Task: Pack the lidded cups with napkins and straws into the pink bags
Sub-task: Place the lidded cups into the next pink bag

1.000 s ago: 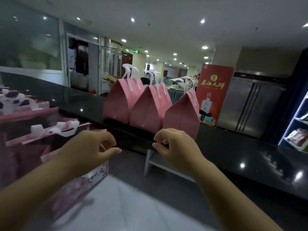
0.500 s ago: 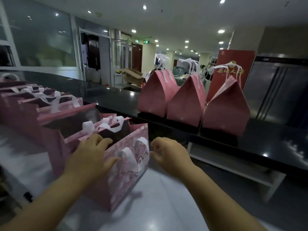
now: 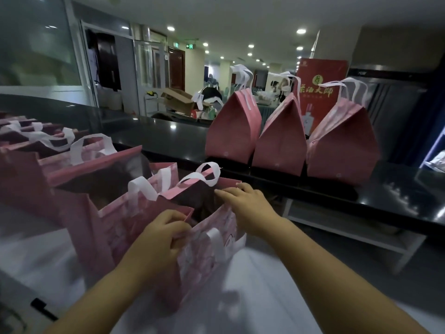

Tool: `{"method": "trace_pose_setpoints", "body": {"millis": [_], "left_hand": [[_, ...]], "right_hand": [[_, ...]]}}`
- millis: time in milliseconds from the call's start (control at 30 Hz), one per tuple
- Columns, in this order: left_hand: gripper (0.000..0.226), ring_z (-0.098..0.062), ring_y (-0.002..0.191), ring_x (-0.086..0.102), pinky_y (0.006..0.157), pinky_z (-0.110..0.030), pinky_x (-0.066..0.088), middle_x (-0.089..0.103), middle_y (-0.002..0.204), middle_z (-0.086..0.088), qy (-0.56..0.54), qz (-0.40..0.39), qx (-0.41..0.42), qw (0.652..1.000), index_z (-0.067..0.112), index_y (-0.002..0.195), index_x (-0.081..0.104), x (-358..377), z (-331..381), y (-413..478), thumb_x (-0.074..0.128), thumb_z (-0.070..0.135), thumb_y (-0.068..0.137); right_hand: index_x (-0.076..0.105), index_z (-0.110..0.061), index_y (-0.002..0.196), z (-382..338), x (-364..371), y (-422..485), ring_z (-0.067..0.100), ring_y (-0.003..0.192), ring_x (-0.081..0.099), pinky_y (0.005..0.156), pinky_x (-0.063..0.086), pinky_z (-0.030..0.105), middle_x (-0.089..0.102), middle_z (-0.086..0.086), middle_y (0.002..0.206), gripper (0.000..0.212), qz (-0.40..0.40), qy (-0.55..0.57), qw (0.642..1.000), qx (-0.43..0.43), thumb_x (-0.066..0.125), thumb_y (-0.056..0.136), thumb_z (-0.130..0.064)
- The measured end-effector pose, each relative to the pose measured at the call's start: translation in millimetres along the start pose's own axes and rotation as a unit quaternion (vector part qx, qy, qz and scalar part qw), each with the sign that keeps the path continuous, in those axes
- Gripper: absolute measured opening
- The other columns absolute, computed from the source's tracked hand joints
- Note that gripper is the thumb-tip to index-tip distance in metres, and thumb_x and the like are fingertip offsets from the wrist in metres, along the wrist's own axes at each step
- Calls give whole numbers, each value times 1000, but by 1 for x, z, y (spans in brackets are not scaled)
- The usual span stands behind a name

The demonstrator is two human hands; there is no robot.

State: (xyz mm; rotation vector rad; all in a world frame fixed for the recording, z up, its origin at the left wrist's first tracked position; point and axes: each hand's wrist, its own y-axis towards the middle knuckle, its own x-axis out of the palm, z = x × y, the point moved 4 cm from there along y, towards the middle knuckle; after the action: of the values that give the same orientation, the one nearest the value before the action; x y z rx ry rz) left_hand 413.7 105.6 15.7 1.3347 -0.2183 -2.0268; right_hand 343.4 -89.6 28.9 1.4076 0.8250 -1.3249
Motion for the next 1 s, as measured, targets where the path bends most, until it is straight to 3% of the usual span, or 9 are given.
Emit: {"method": "trace_pose_setpoints", "body": {"millis": [100,200,367,433,533,767,1000], "left_hand": [[19,-5,85,56,73,-5,38,57,102,12,-28,2,24,999,17,86,73,-1,1,1,73,2,74],[20,-5,89,56,78,-7,40,59,103,10,-41,7,37,998,17,87,74,-2,3,3,71,0,75],[21,0,87,56,77,0,41,61,103,7,-54,19,53,997,14,89,72,0,12,11,70,-1,75],[19,-5,87,59,77,-6,46,61,102,5,-64,15,56,996,13,90,71,5,20,15,71,0,75],[17,-11,85,60,73,-17,51,61,99,2,-70,9,69,995,12,89,70,17,43,21,71,1,75],[20,-9,79,58,66,-8,41,61,95,2,-83,-4,124,989,9,92,68,59,140,18,71,0,74],[17,-17,75,61,66,-14,45,65,90,-5,-101,-24,184,977,6,89,70,115,262,-16,72,0,72]], "right_hand": [[45,-28,132,16,-4,-10,26,124,31,85,34,42,47,-4,132,49,12,-27,999,37,53,88,-10],[54,-24,119,37,-9,-28,25,111,36,76,29,37,53,-3,118,31,39,-42,995,84,53,89,-16],[59,-24,110,73,-22,-79,23,104,40,75,28,34,55,-4,110,22,78,-8,984,158,54,90,-31],[62,-22,104,83,-30,-106,23,101,42,73,32,33,56,-3,106,19,100,16,979,176,56,89,-32],[65,-16,98,93,-45,-149,23,91,47,73,42,36,57,0,101,14,137,57,971,187,58,88,-24],[66,-8,88,128,-77,-273,19,77,54,68,51,37,53,-3,89,5,200,121,949,213,67,83,-10],[67,-6,88,184,-96,-409,14,76,54,68,52,27,54,-2,88,5,242,97,933,248,68,83,-7]]}}
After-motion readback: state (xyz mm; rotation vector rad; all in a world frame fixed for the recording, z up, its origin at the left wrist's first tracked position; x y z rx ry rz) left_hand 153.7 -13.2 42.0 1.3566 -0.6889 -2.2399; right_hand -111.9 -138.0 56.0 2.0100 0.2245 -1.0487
